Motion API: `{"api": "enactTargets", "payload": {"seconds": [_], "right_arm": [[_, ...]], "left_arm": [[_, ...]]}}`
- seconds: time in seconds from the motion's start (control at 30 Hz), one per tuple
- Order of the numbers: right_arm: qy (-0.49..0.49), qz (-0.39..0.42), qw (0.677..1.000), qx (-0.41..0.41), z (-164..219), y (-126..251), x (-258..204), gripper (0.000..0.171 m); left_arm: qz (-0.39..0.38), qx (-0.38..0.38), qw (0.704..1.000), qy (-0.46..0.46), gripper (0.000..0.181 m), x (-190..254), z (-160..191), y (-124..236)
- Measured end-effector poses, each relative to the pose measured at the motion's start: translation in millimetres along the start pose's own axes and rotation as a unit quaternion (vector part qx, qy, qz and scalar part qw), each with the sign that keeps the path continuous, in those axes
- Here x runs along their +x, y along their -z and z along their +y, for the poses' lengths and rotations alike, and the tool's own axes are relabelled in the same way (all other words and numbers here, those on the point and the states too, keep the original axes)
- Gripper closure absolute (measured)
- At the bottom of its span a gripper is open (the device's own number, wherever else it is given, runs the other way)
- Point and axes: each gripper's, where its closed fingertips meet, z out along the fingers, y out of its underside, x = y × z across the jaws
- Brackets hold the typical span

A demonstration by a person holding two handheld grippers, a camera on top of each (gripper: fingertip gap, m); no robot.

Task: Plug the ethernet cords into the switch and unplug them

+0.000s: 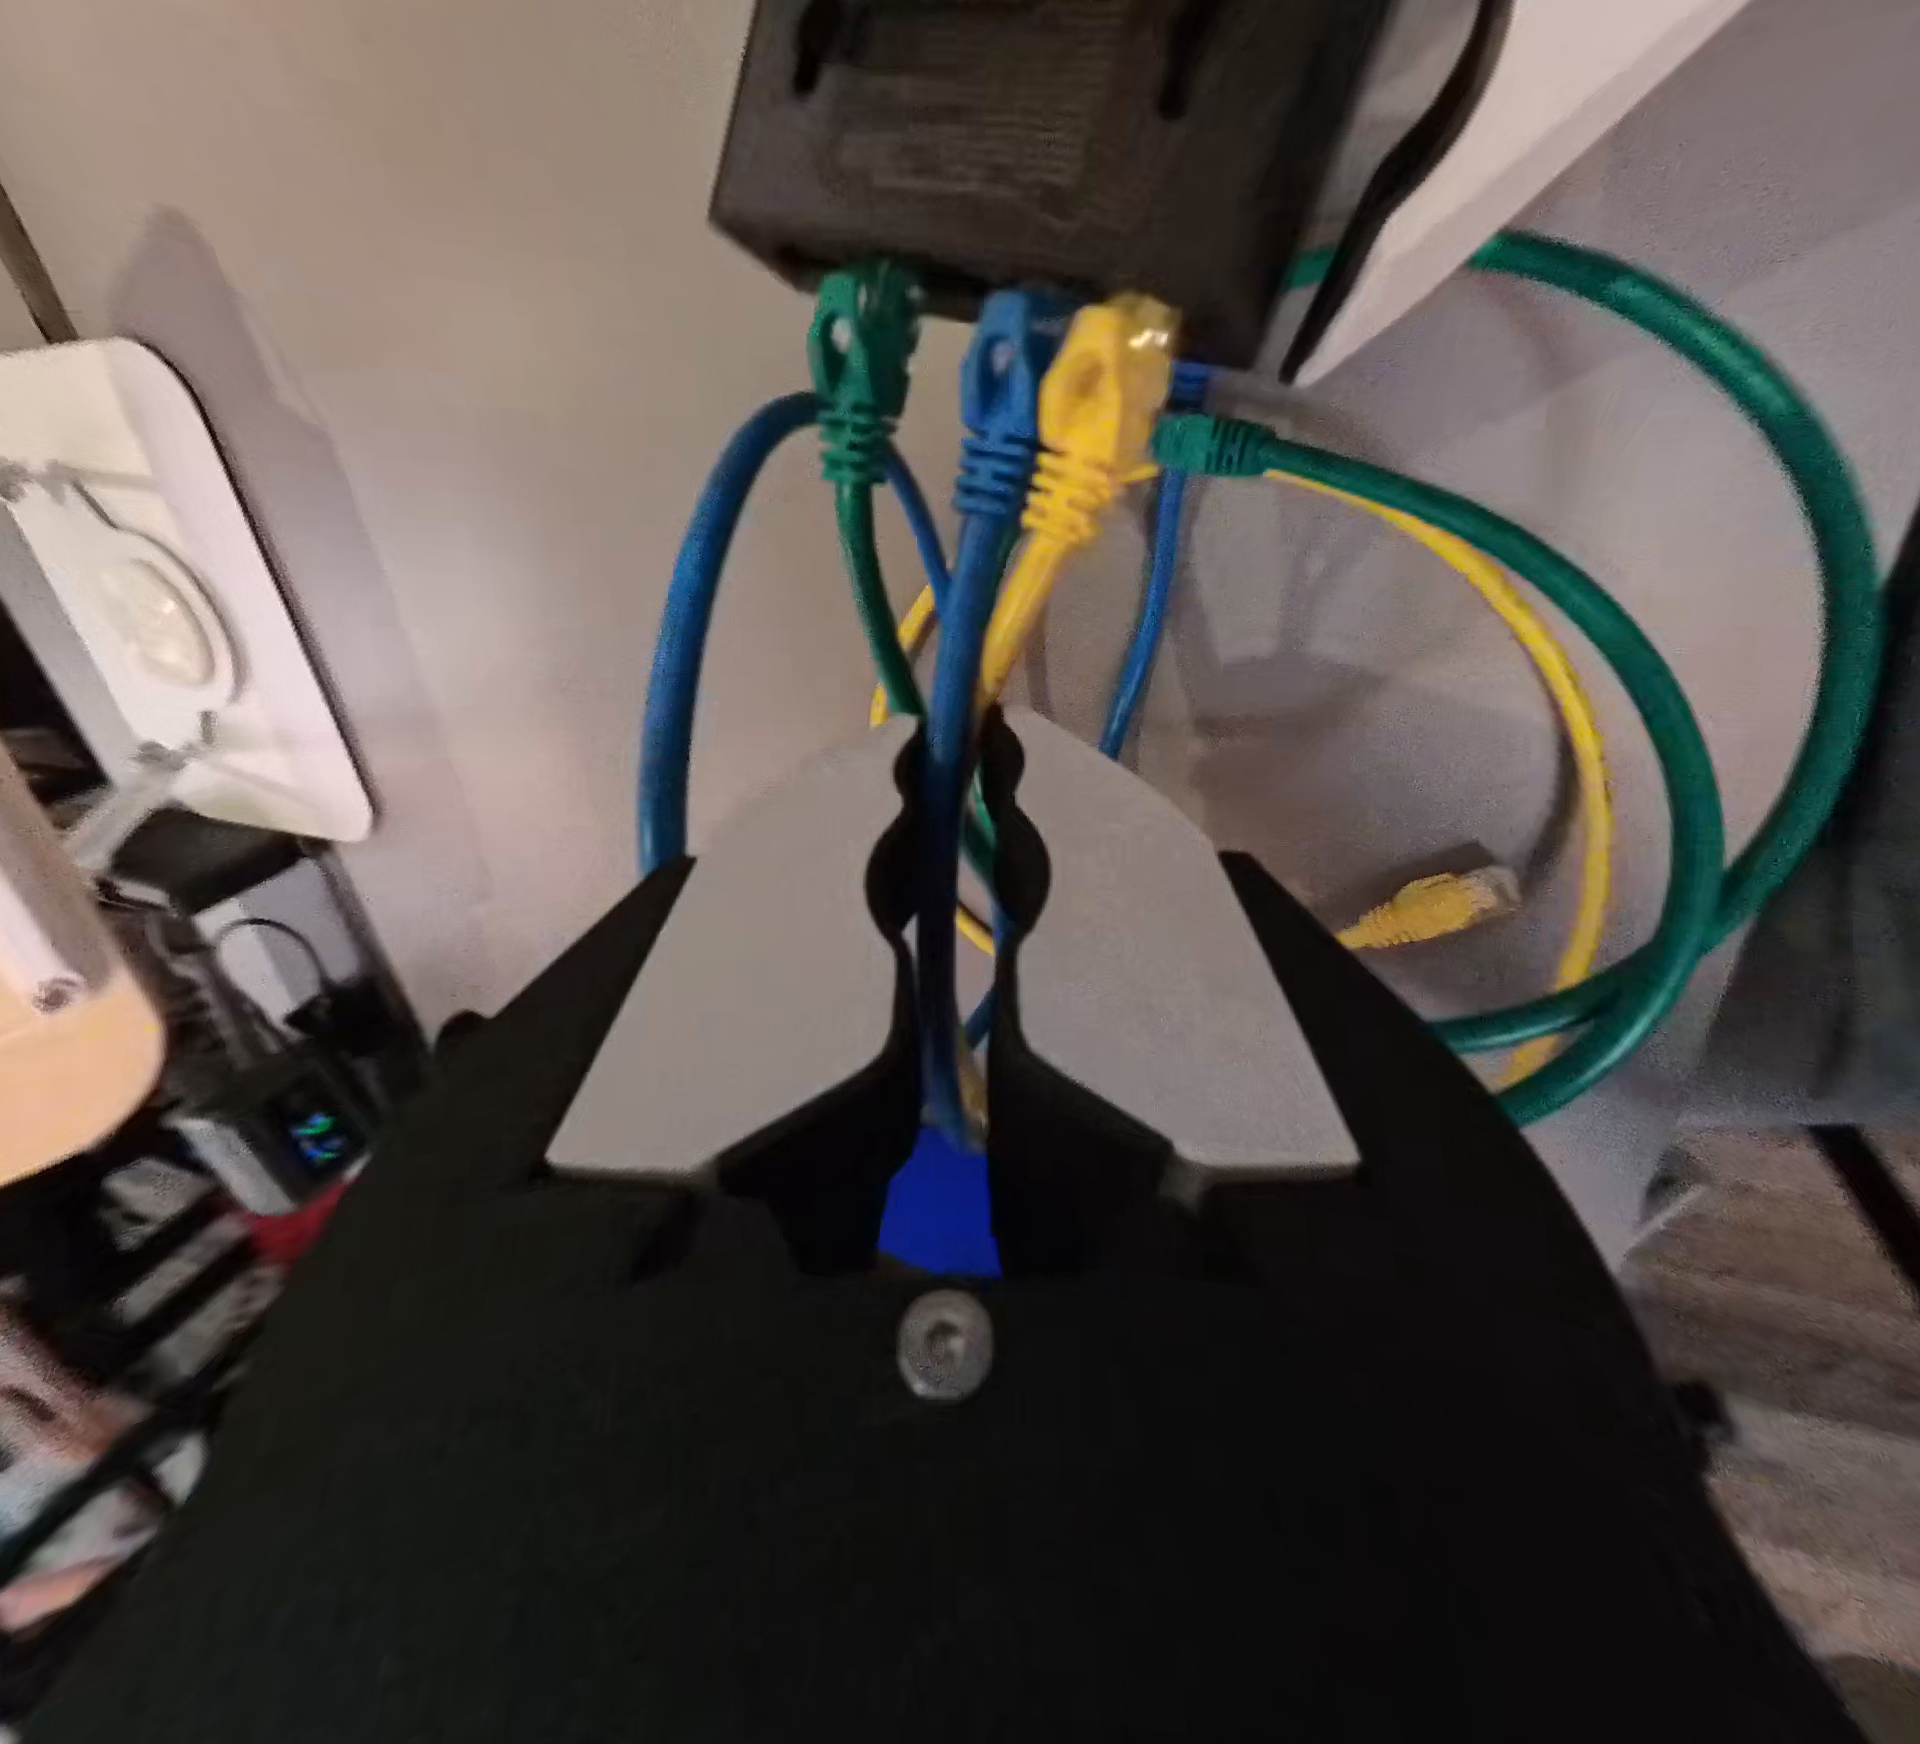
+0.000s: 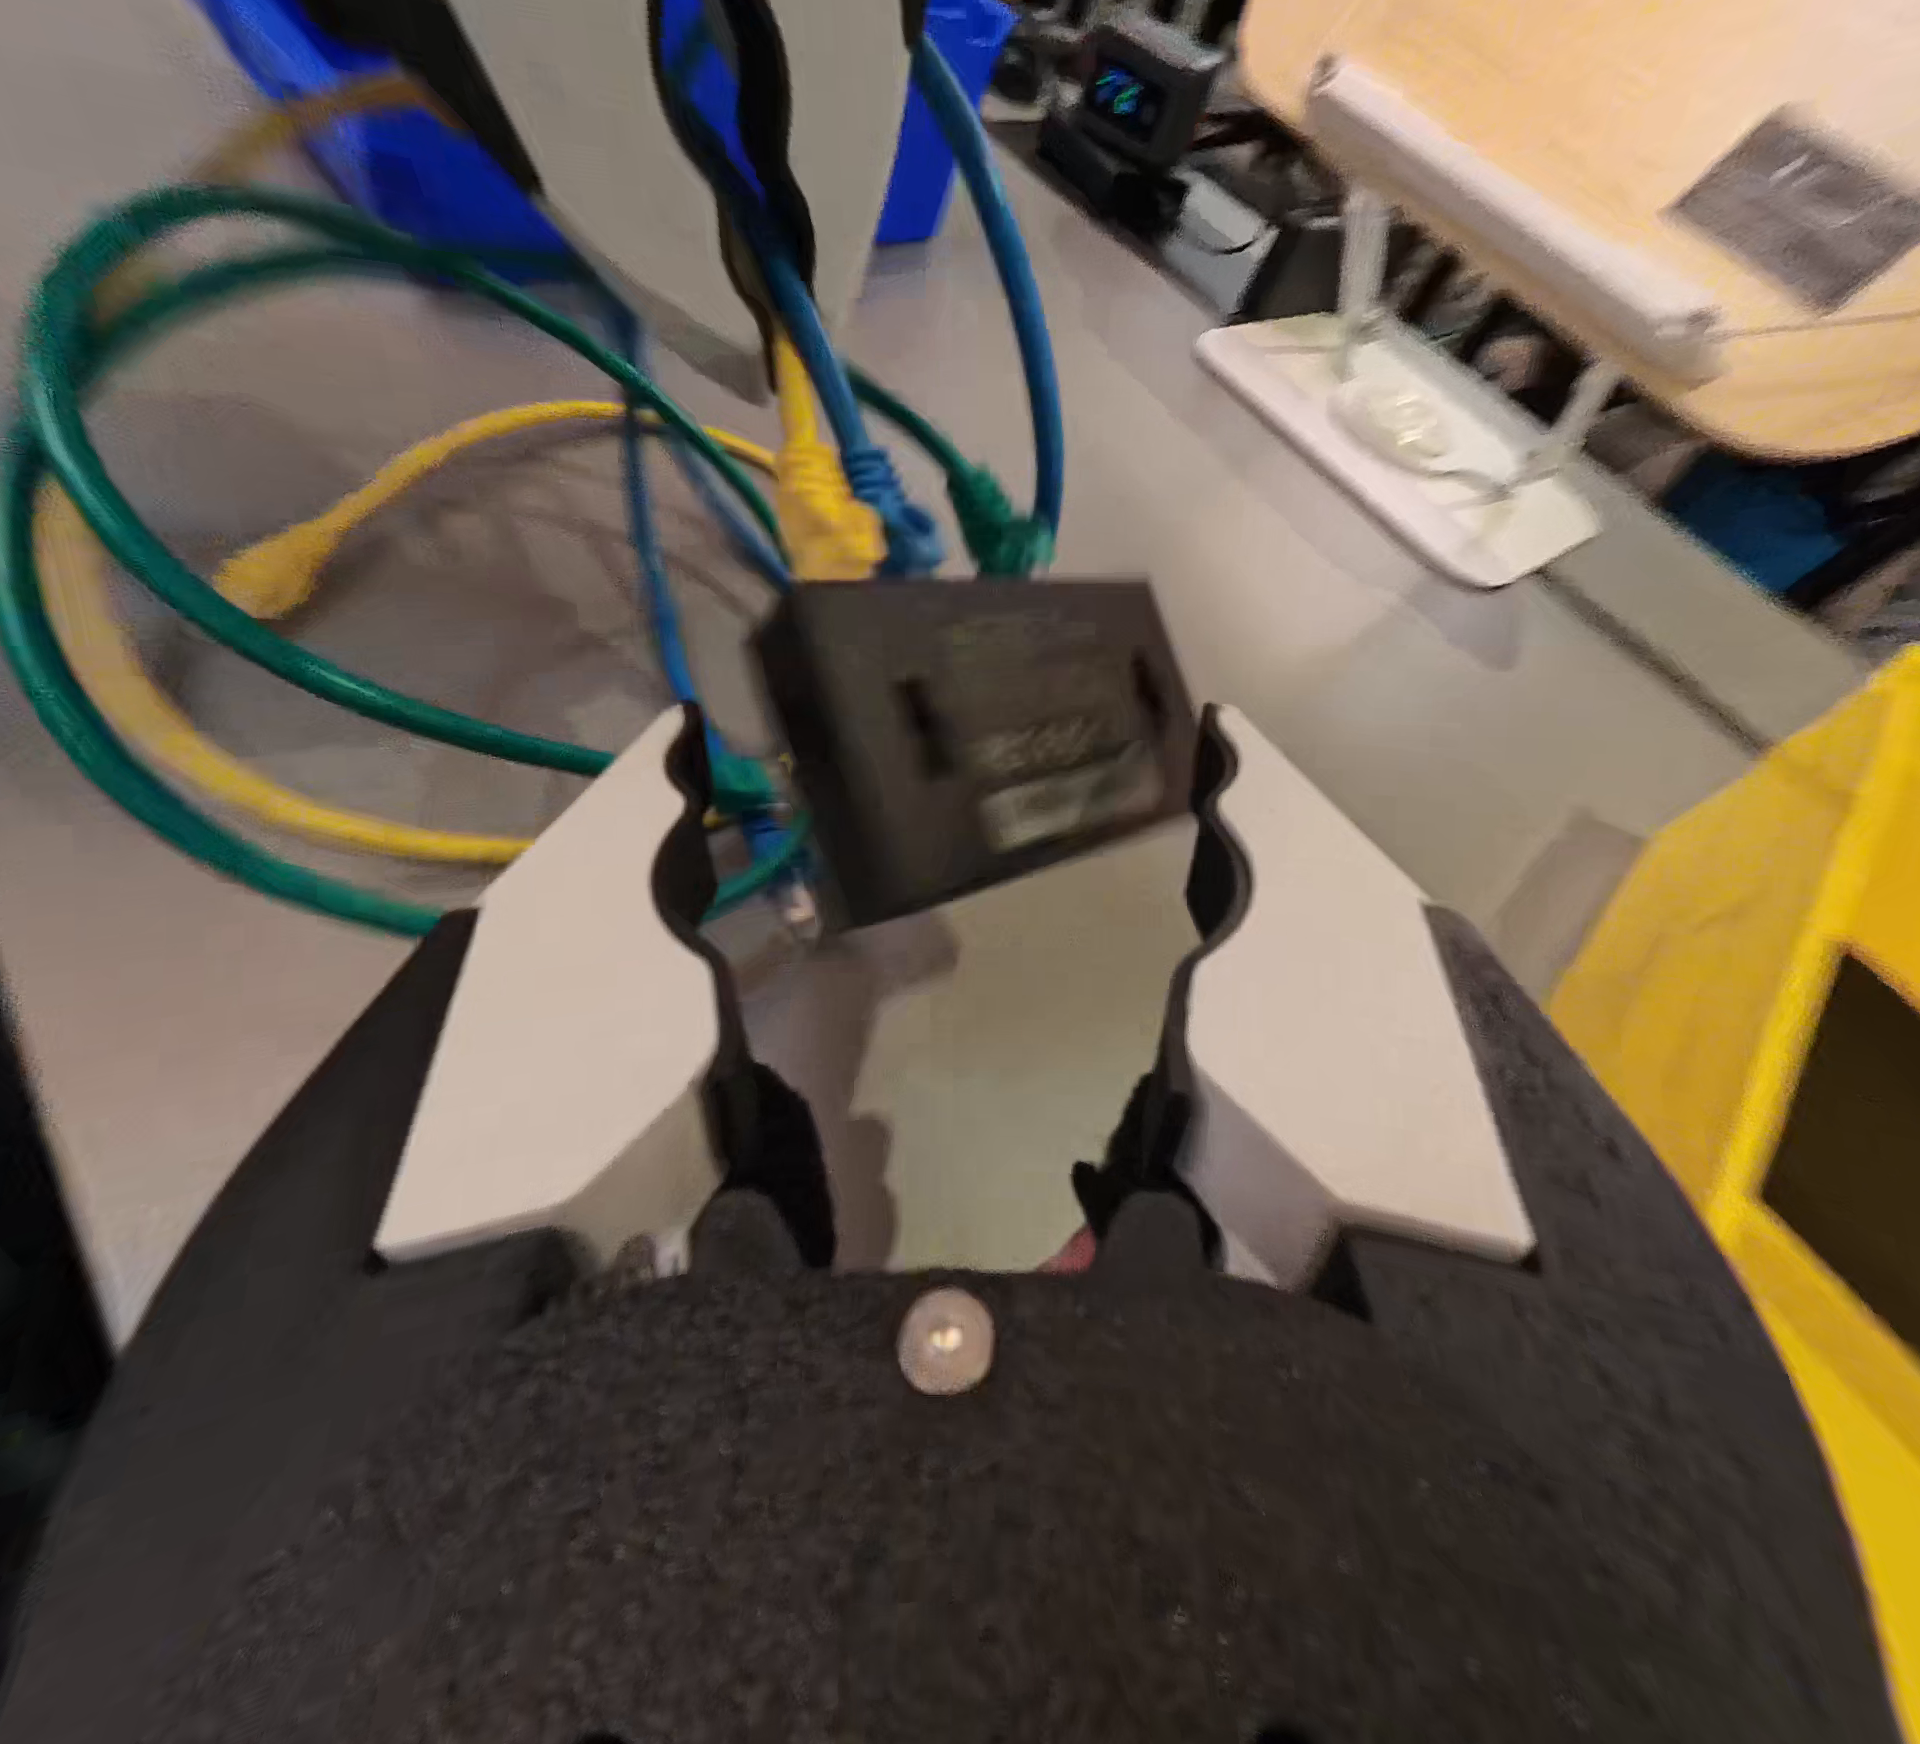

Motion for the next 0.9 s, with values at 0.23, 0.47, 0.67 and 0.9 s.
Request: {"api": "enactTargets", "payload": {"seconds": [0.23, 0.47, 0.67, 0.9], "right_arm": [[0.188, 0.162, 0.969, 0.012, -36, 10, 15, 0.088], [0.299, 0.174, 0.938, -0.009, -46, -23, 19, 0.130], [0.356, 0.213, 0.910, 0.025, -49, -38, 27, 0.144], [0.343, 0.166, 0.922, 0.067, -30, -42, 13, 0.144]], "left_arm": [[0.008, 0.026, 0.984, 0.176, 0.176, -11, 18, 25], [0.120, 0.129, 0.950, 0.257, 0.176, 31, -14, 45], [0.131, 0.239, 0.894, 0.357, 0.175, 37, -23, 47], [0.048, 0.448, 0.799, 0.398, 0.149, 24, -14, 93]]}}
